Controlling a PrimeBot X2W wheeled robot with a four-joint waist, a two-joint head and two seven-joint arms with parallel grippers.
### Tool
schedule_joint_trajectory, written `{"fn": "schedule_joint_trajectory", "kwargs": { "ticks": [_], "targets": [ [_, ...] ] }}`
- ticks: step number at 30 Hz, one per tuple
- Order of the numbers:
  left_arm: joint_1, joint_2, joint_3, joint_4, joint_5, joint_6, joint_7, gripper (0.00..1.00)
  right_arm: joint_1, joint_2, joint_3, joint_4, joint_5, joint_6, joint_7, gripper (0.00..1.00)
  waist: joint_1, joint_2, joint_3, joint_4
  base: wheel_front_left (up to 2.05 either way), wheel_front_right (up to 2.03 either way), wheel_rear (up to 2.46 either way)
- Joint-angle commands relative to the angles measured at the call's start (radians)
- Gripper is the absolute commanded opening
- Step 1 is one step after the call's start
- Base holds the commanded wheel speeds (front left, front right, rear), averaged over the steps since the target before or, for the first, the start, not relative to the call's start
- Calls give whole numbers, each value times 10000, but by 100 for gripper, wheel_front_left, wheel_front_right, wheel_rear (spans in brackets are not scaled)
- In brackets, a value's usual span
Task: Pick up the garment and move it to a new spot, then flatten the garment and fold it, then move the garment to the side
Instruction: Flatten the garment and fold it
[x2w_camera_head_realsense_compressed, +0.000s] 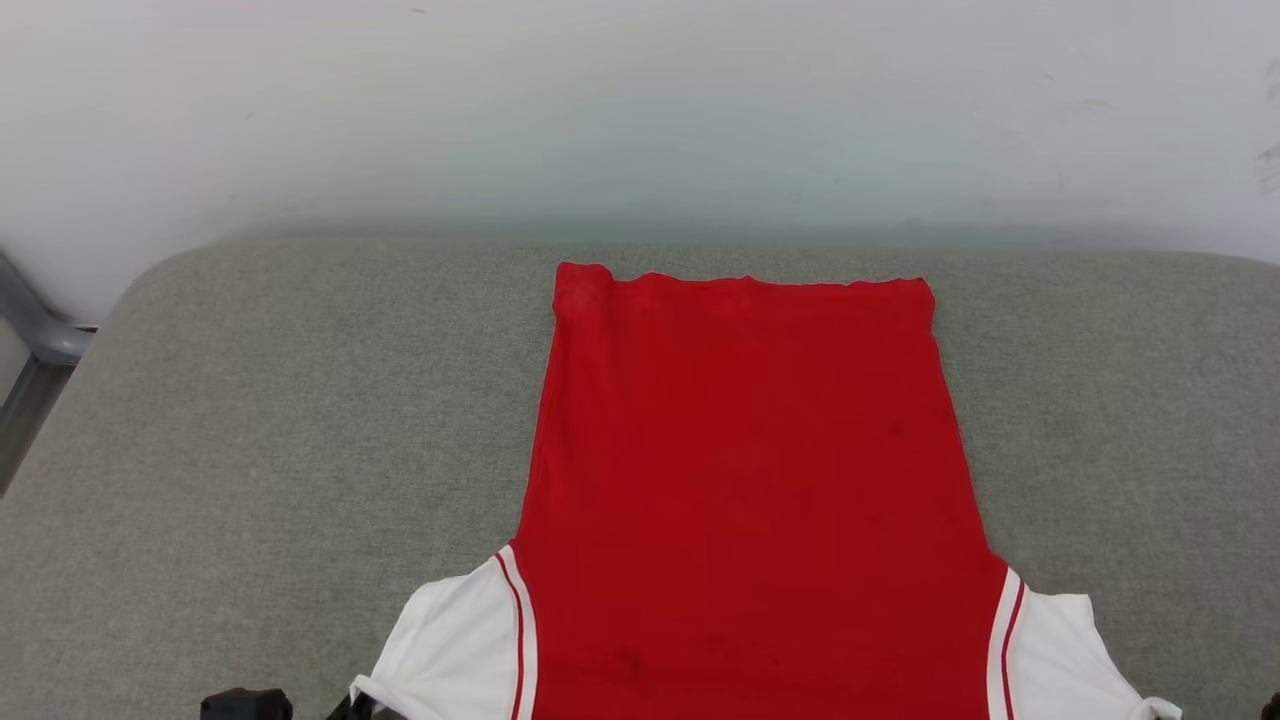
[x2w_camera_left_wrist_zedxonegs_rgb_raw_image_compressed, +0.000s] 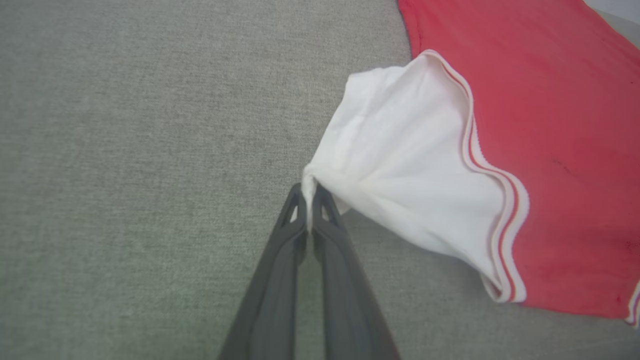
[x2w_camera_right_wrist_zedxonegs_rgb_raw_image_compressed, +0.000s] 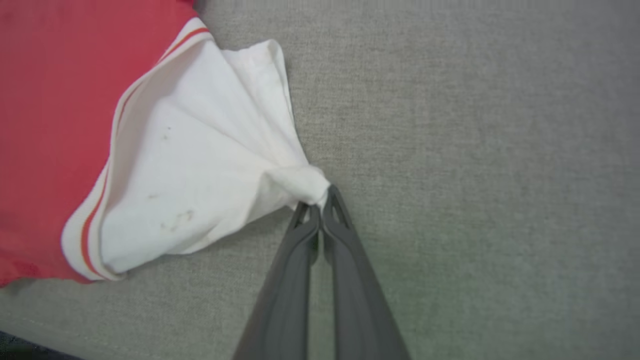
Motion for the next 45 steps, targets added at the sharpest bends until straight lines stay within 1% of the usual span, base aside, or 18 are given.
{"fn": "schedule_joint_trajectory", "kwargs": {
  "ticks": [1, 2, 5, 8, 9, 10, 15, 19, 24, 28, 31, 33, 36, 37, 39, 41, 43, 45],
  "targets": [
    [-124, -11, 53, -56, 124, -13, -48, 0, 125, 49, -292, -140, -247, -21, 152, 81, 1, 0, 11, 30, 0, 0, 0],
    [-143, -32, 43, -81, 205, 1, -48, 0, 121, 76, -535, -244, -395, -21, 197, 100, 1, 0, 17, 46, 0, 0, 0],
    [-205, -136, 58, -268, 410, 39, -48, 0, 146, 156, -1224, -696, -789, -17, 374, 100, 1, 0, 78, 137, 0, 0, 0],
    [-272, -237, 145, -550, 642, 131, -48, 0, 71, 71, -2075, -1361, -1141, -17, 582, 100, 1, 0, 213, 233, 0, 0, 0],
    [-272, -237, 145, -550, 642, 131, -48, 0, 71, 71, -2075, -1361, -1141, -17, 582, 100, 1, 0, 213, 233, 0, 0, 0],
    [-307, -265, 174, -667, 756, 165, -48, 0, -27, 7, -2437, -1601, -1283, -17, 647, 100, 1, 0, 290, 275, 0, 0, 0],
    [-510, -559, 530, -1284, 1233, 304, -48, 0, -904, -150, -3690, -2995, -1836, -17, 1121, 100, 1, 0, 865, 538, 0, 0, 0],
    [-837, -837, 854, -1765, 1687, 362, -39, 0, -2228, -416, -4134, -4044, -1957, -15, 1733, 100, 1, 0, 1572, 850, 0, 0, 0],
    [-1189, -1264, 1179, -2156, 2238, 267, -37, 0, -4360, -710, -3951, -4694, -1535, -15, 3111, 100, 1, 0, 2431, 1298, 0, 0, 0],
    [-1414, -1613, 1430, -2419, 2628, 162, -37, 0, -6004, -846, -3336, -4575, -1349, -15, 4527, 100, 1, 0, 3112, 1618, 0, 0, 0],
    [-1580, -1869, 1603, -2619, 2914, 82, -37, 0, -7186, -1046, -2766, -4047, -1250, -17, 5829, 100, 1, 0, 3607, 1808, 0, 0, 0],
    [-1709, -2014, 1701, -2725, 3089, 15, -37, 0, -7935, -1103, -2459, -3487, -1048, -15, 6981, 100, 1, 0, 3950, 1950, 0, 0, 0],
    [-1917, -2251, 1744, -2804, 3370, -154, -37, 0, -8899, -1322, -1922, -2696, -652, -15, 9298, 100, 1, 0, 4479, 2176, 0, 0, 0],
    [-2020, -2335, 1767, -2825, 3458, -191, -37, 0, -9314, -1378, -1870, -2559, -636, -15, 9806, 100, 1, 0, 4635, 2235, 0, 0, 0],
    [-2199, -2515, 1803, -2860, 3613, -315, -37, 0, -9881, -1426, -1734, -2285, -734, -15, 10604, 100, 1, 0, 4963, 2377, 0, 0, 0],
    [-2348, -2669, 1860, -2881, 3759, -431, -37, 0, -10322, -1303, -1725, -1956, -835, -15, 11223, 100, 1, 0, 5271, 2504, 0, 0, 0],
    [-2489, -2849, 1922, -2879, 3902, -542, -37, 0, -10790, -1391, -1588, -1761, -1060, -15, 11680, 100, 1, 0, 5542, 2614, 0, 0, 0],
    [-2606, -3012, 1988, -2819, 4032, -678, -37, 0, -11168, -1247, -1619, -1532, -1170, -15, 11953, 100, 1, 0, 5767, 2716, 0, 0, 0]
  ]
}}
